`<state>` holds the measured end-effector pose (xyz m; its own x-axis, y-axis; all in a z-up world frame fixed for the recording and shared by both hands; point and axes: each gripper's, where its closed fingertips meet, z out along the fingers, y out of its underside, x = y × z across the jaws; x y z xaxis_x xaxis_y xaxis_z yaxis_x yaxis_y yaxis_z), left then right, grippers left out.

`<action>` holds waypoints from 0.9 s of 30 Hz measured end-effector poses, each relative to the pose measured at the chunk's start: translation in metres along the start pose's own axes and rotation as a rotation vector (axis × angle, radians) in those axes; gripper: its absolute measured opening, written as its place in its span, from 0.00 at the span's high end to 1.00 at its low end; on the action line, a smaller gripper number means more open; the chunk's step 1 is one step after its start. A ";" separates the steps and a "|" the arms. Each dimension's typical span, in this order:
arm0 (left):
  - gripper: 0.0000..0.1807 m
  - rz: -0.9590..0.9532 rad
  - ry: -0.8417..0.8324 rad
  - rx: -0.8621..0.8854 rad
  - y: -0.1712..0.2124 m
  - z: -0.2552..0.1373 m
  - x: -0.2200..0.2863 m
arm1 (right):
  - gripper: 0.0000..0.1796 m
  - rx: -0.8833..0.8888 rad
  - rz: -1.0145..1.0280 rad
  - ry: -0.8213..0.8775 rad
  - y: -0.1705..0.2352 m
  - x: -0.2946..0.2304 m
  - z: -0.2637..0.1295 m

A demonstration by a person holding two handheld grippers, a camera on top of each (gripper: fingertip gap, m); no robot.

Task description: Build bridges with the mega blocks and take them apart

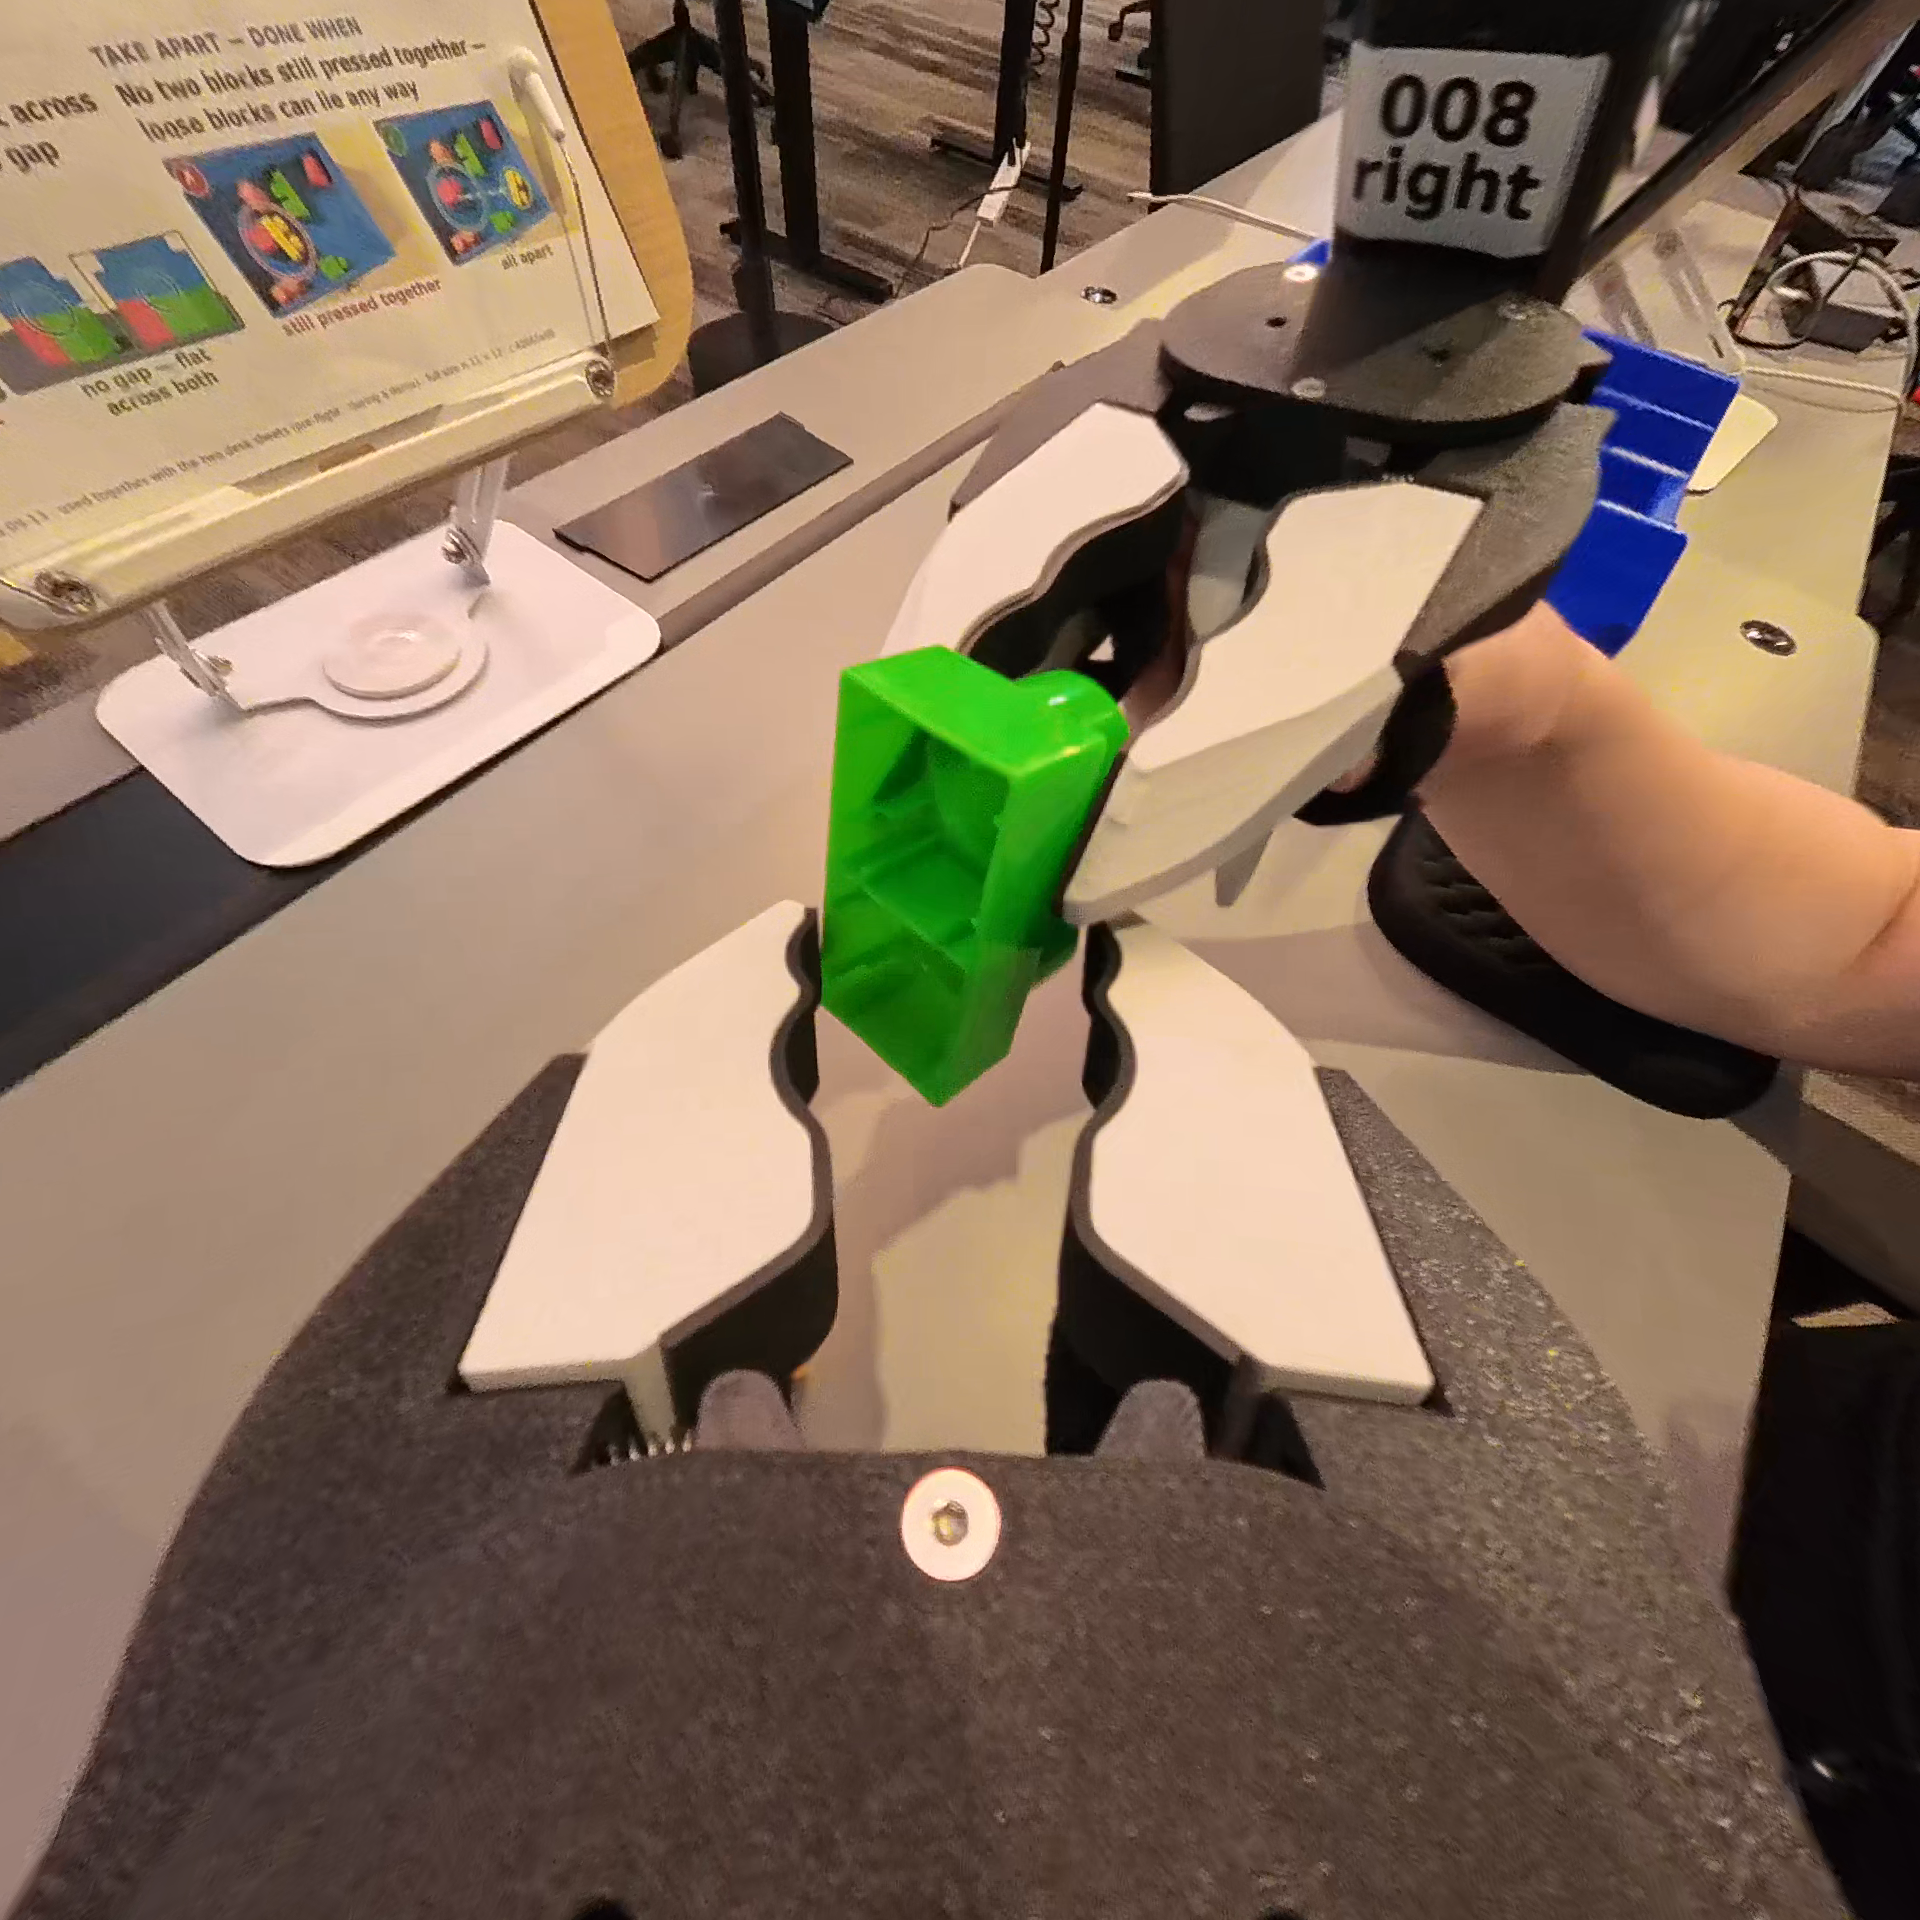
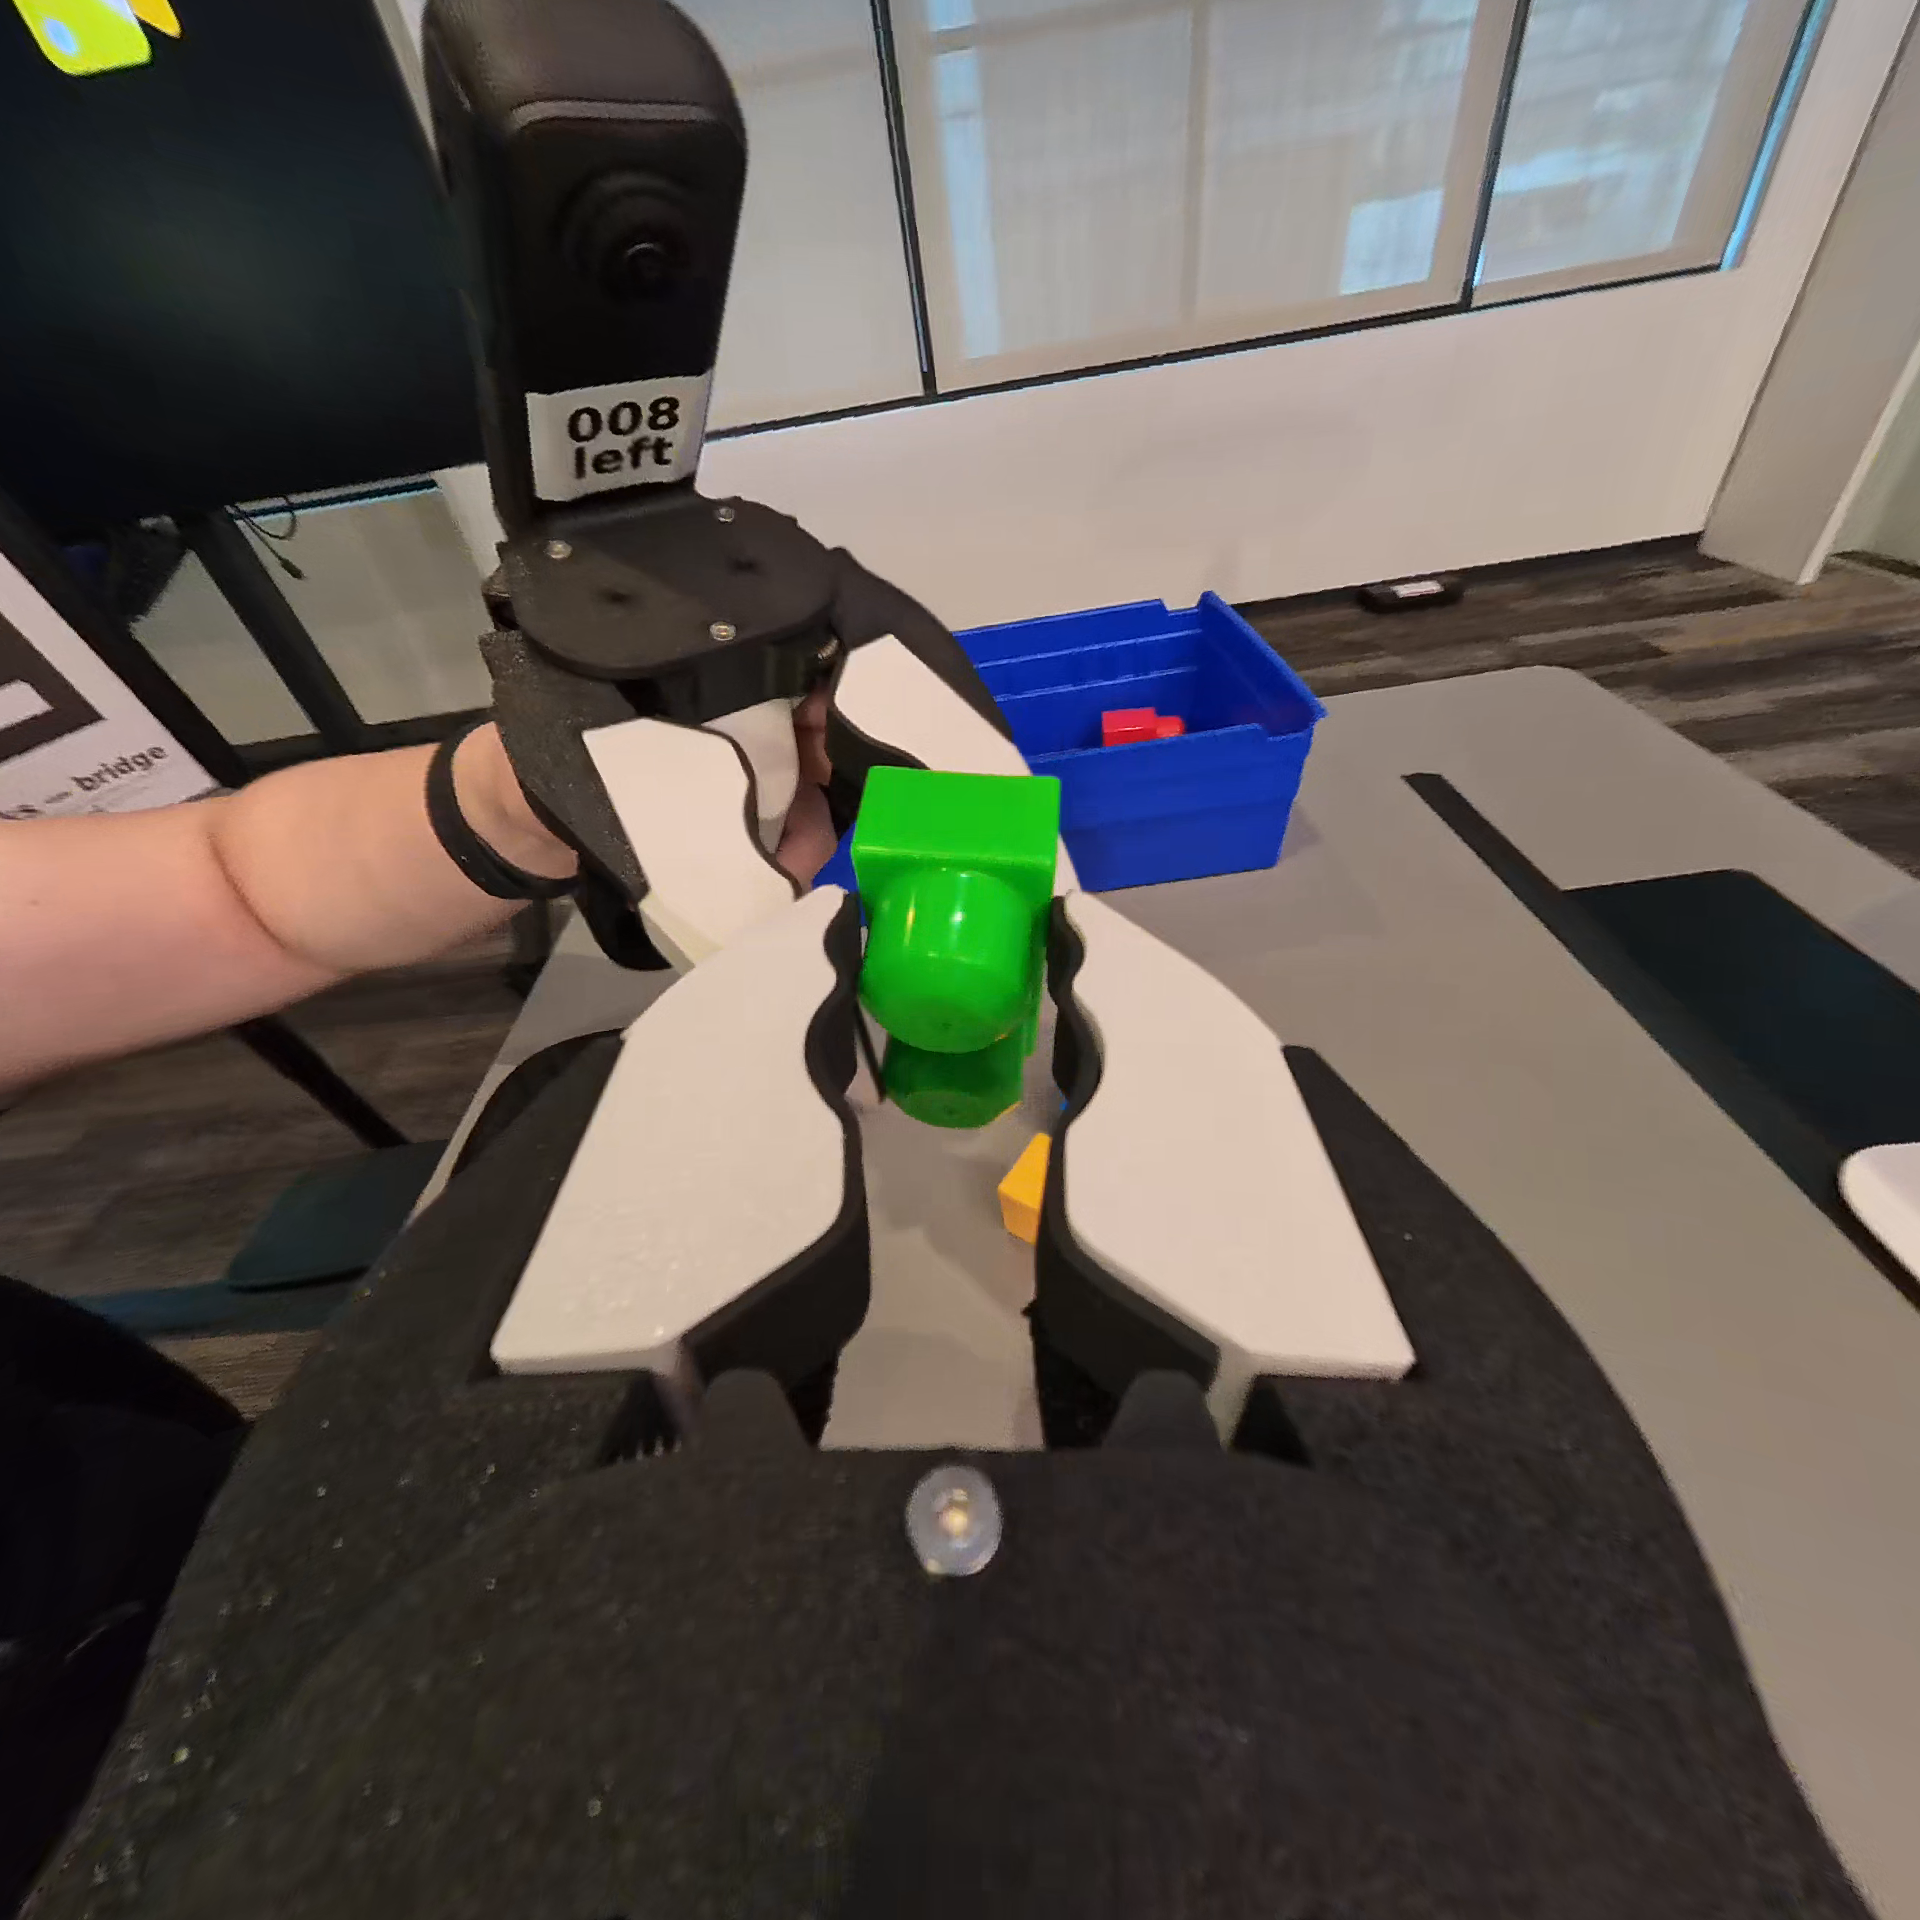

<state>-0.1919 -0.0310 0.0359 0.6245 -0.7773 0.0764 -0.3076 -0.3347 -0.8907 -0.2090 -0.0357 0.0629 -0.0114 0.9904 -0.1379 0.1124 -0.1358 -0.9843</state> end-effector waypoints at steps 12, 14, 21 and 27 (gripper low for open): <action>0.68 0.076 -0.469 -0.489 0.118 -0.046 -0.087 | 0.81 -0.746 0.195 0.217 0.117 0.061 -0.074; 0.70 0.130 -0.558 -0.599 0.140 -0.049 -0.106 | 0.81 -0.919 0.209 0.278 0.144 0.069 -0.094; 0.65 -0.107 -0.456 -0.666 0.170 -0.015 -0.123 | 0.81 -1.216 0.253 0.301 0.198 0.074 -0.114; 0.67 -0.164 -0.406 -0.700 0.175 -0.003 -0.128 | 0.82 -1.272 0.226 0.319 0.212 0.080 -0.108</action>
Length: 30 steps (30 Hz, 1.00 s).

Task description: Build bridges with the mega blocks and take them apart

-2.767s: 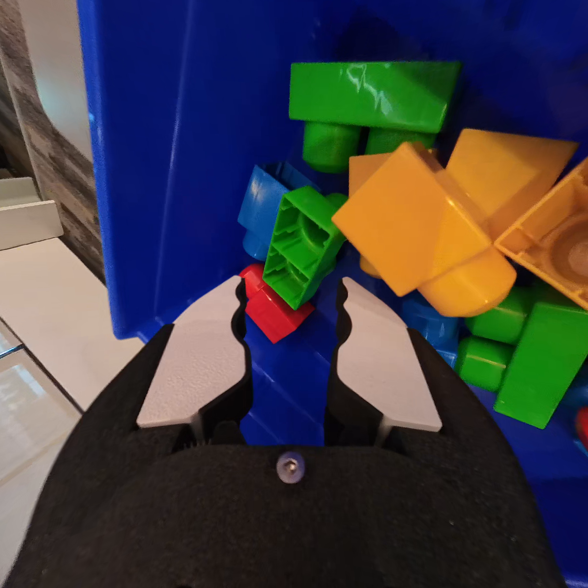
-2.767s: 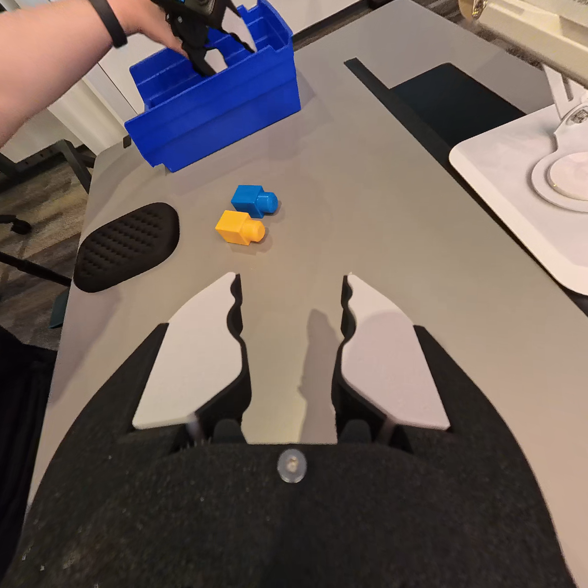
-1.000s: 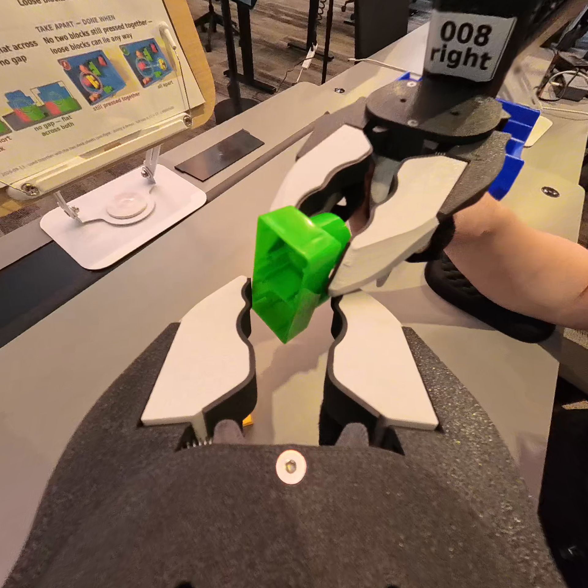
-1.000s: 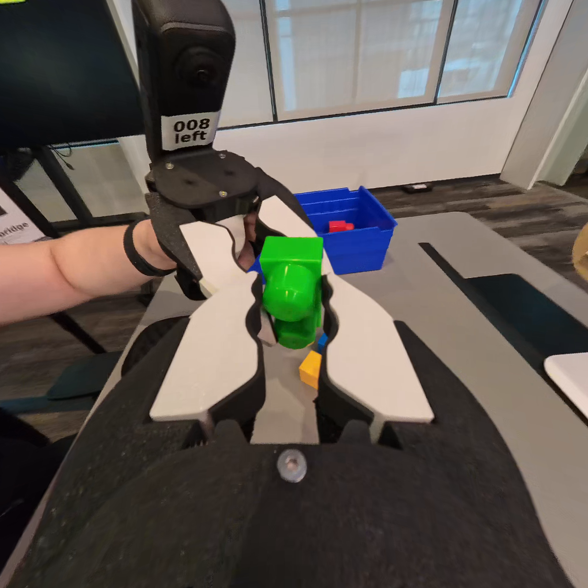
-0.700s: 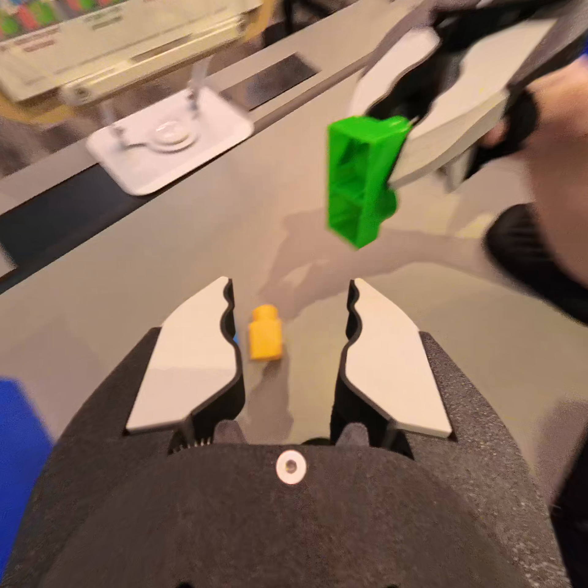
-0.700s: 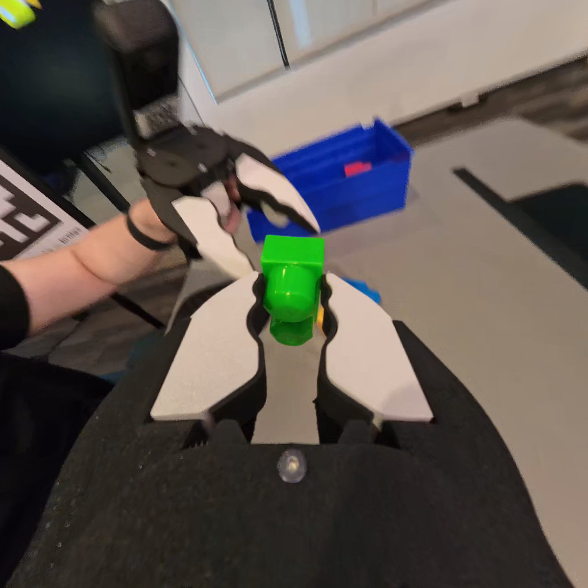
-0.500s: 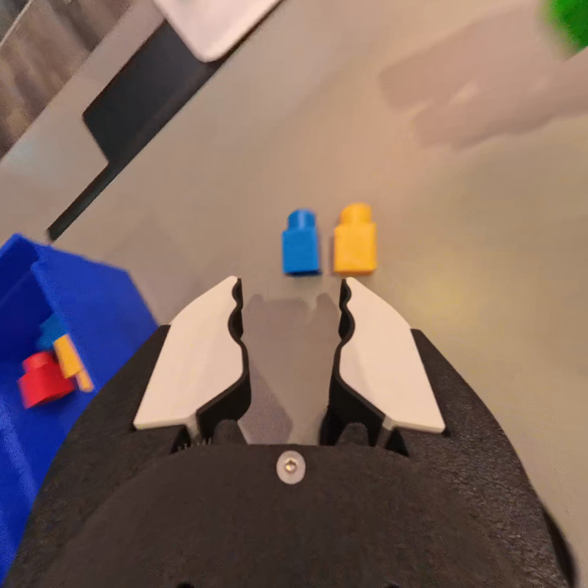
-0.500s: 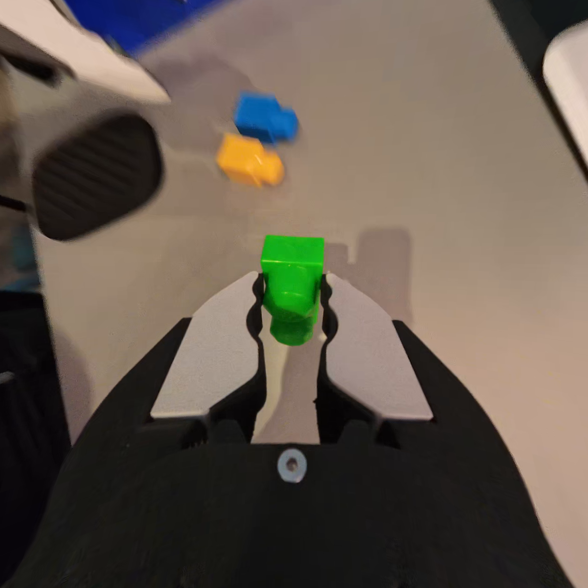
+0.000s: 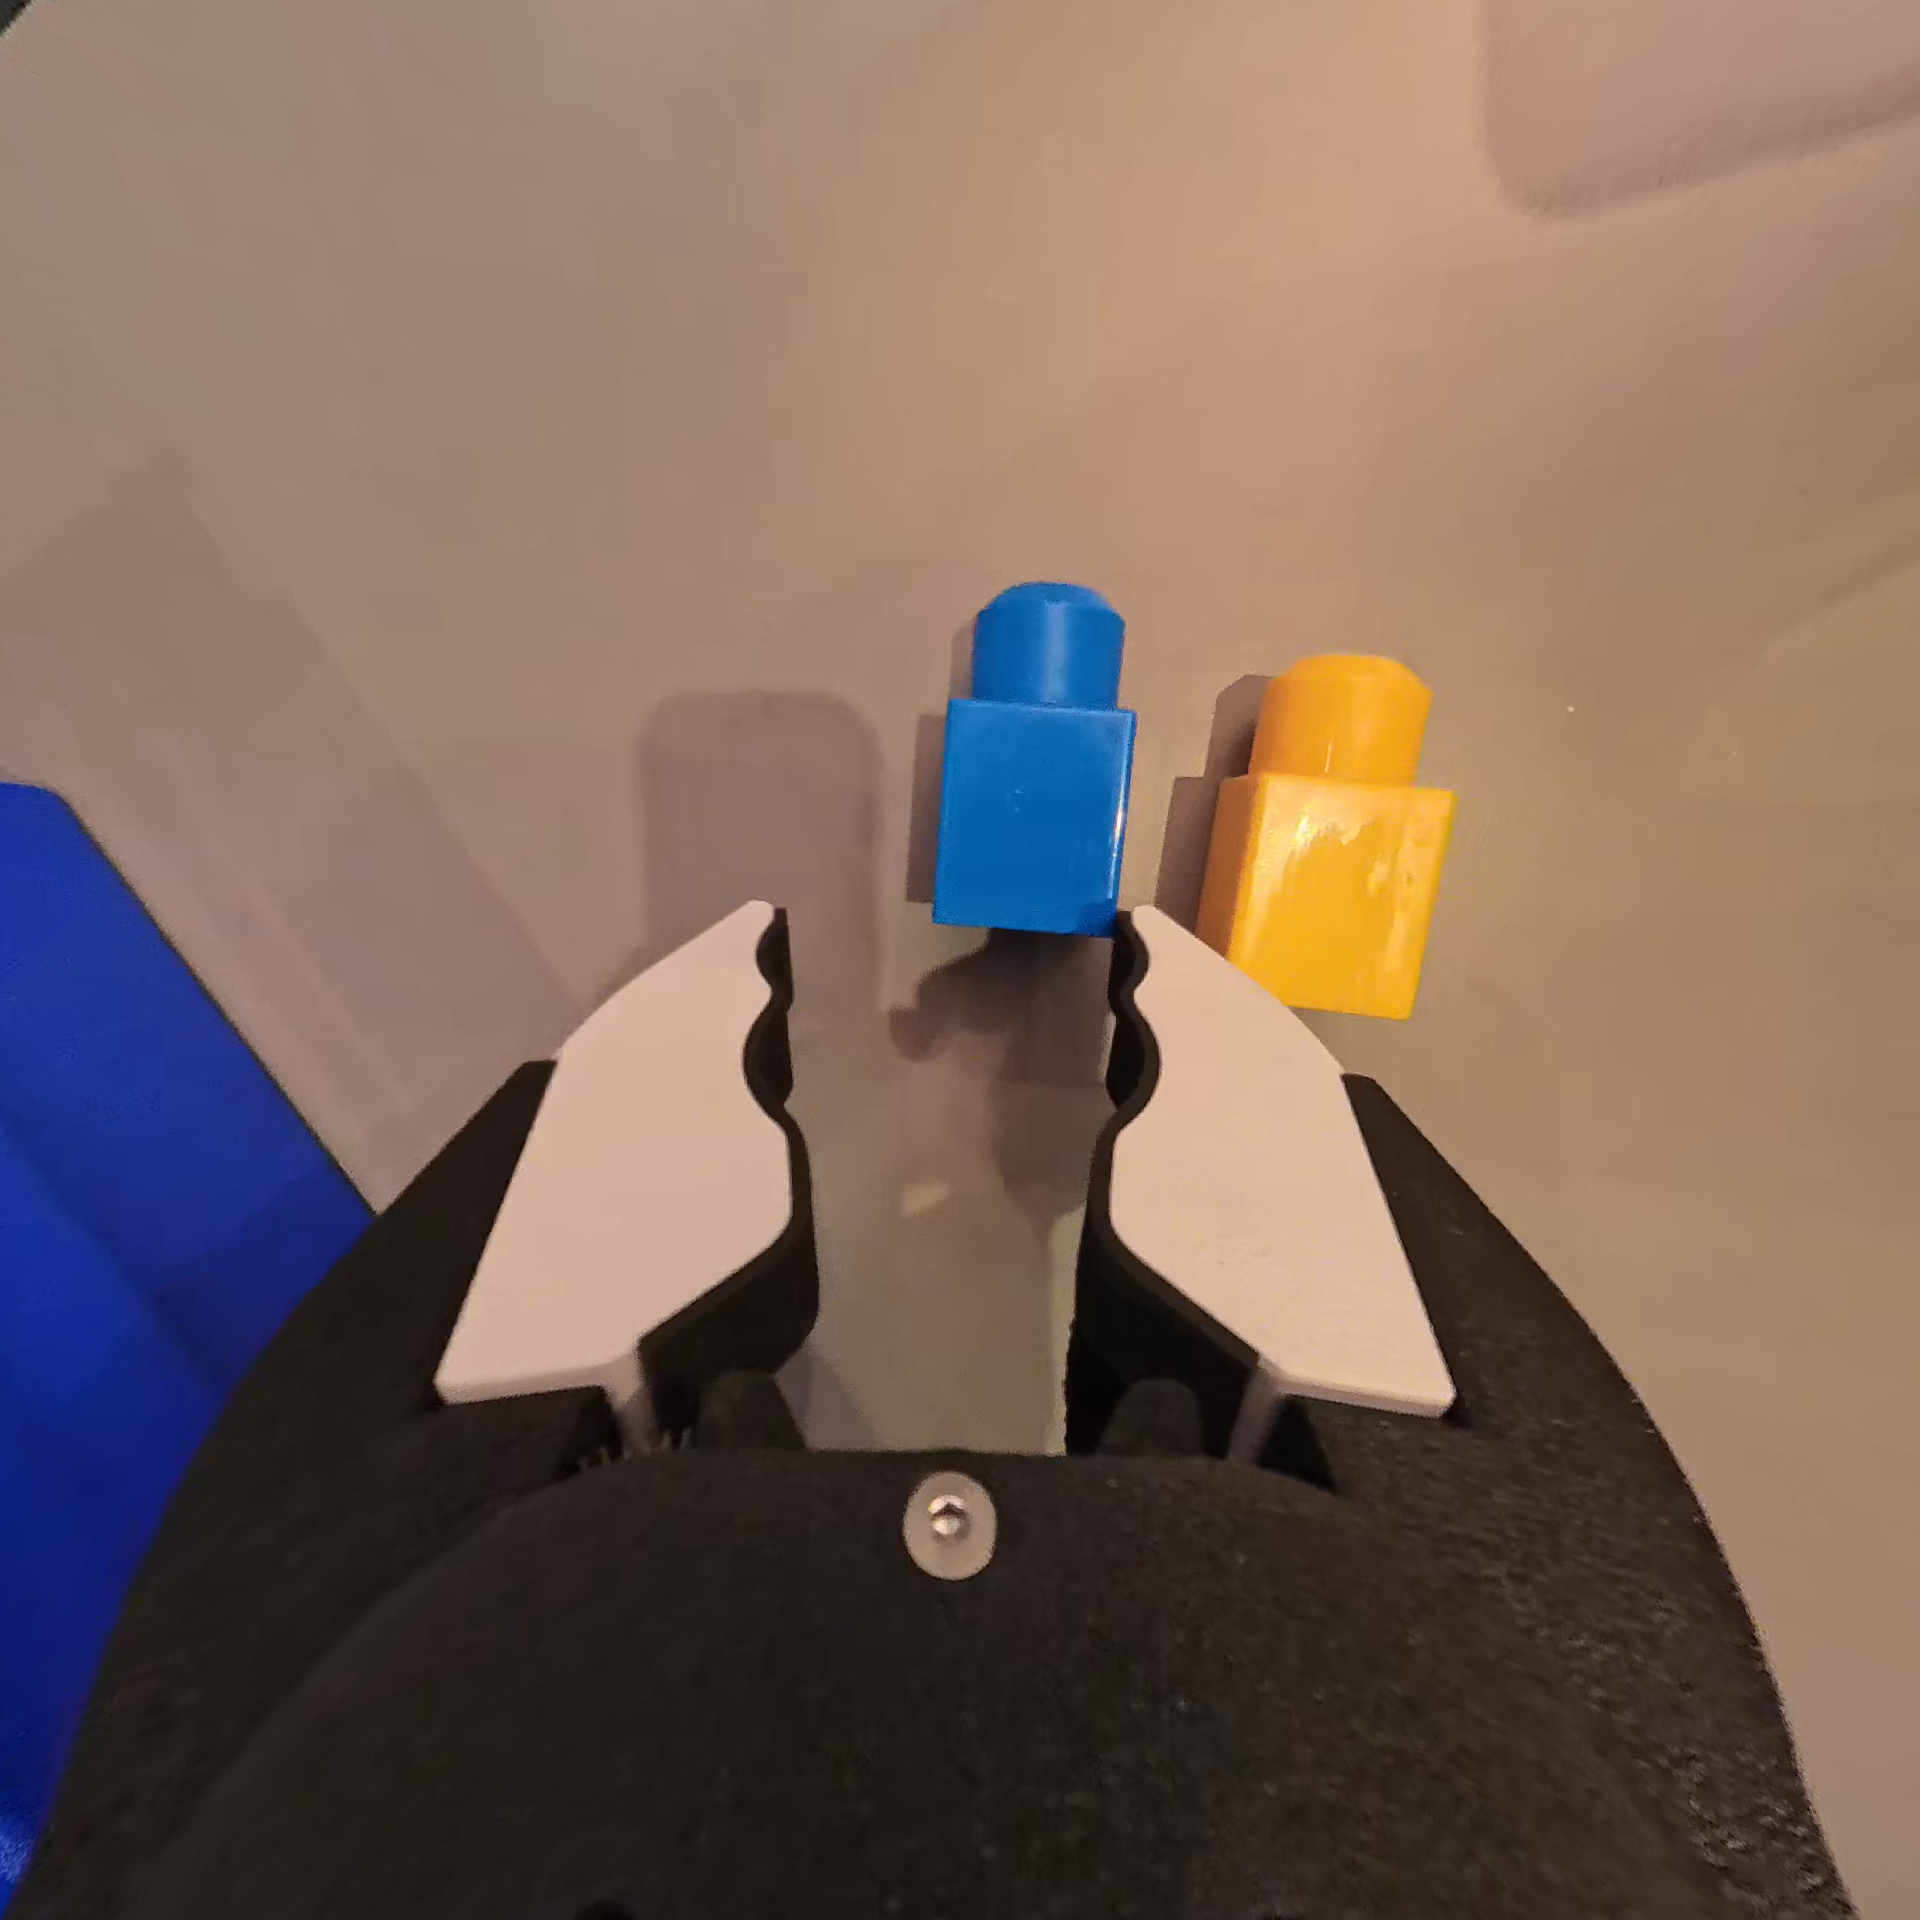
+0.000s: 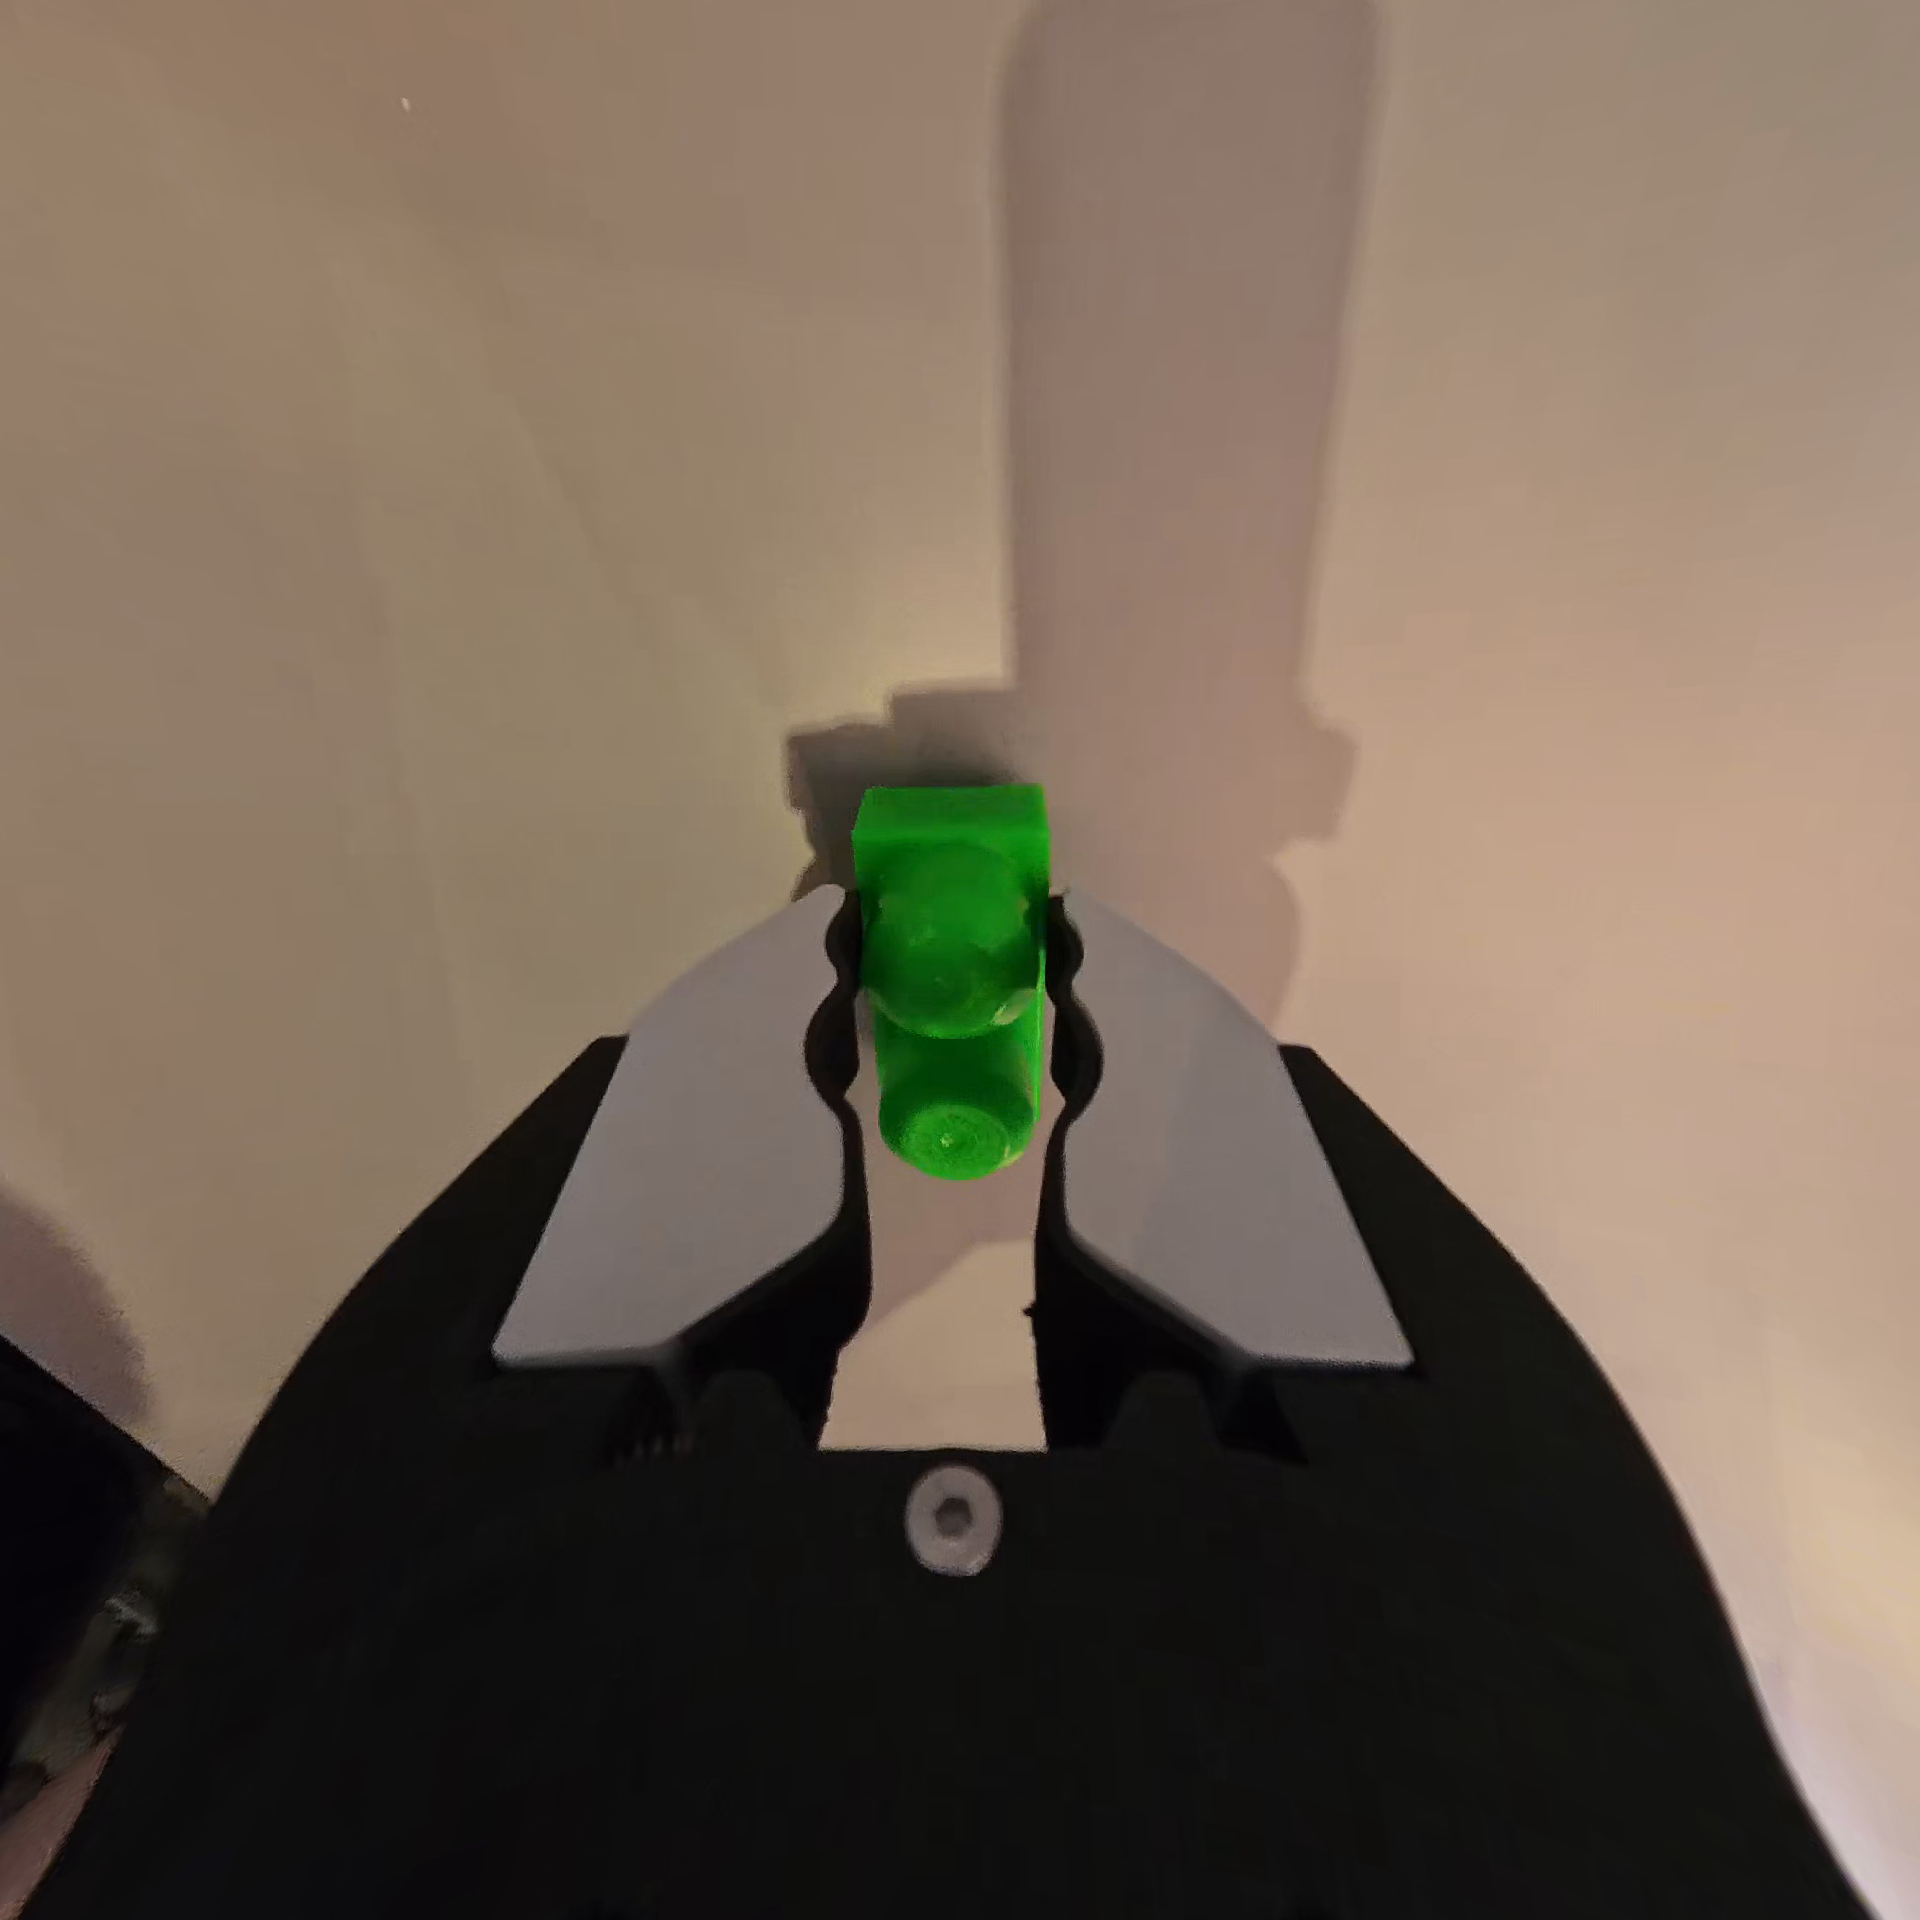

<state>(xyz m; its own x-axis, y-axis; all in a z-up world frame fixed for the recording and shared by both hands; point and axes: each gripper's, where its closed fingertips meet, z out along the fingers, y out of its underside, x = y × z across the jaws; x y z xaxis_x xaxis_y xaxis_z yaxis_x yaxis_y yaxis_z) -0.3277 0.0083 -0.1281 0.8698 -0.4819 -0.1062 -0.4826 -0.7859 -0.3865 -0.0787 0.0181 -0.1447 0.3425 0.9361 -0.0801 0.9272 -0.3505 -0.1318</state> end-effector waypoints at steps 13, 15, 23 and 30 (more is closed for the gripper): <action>0.73 0.092 -0.001 -0.093 -0.009 0.012 0.005 | 0.82 -0.010 -0.009 0.003 -0.002 0.000 0.006; 0.78 0.099 0.009 -0.104 -0.006 0.014 0.006 | 0.81 -0.015 -0.008 -0.005 -0.001 -0.002 0.006; 0.75 0.030 0.080 -0.034 -0.009 0.007 0.014 | 0.78 0.037 0.018 -0.035 -0.007 -0.004 0.001; 0.73 -0.089 0.186 0.094 -0.032 -0.018 0.000 | 0.77 0.097 0.007 -0.031 -0.011 -0.002 -0.011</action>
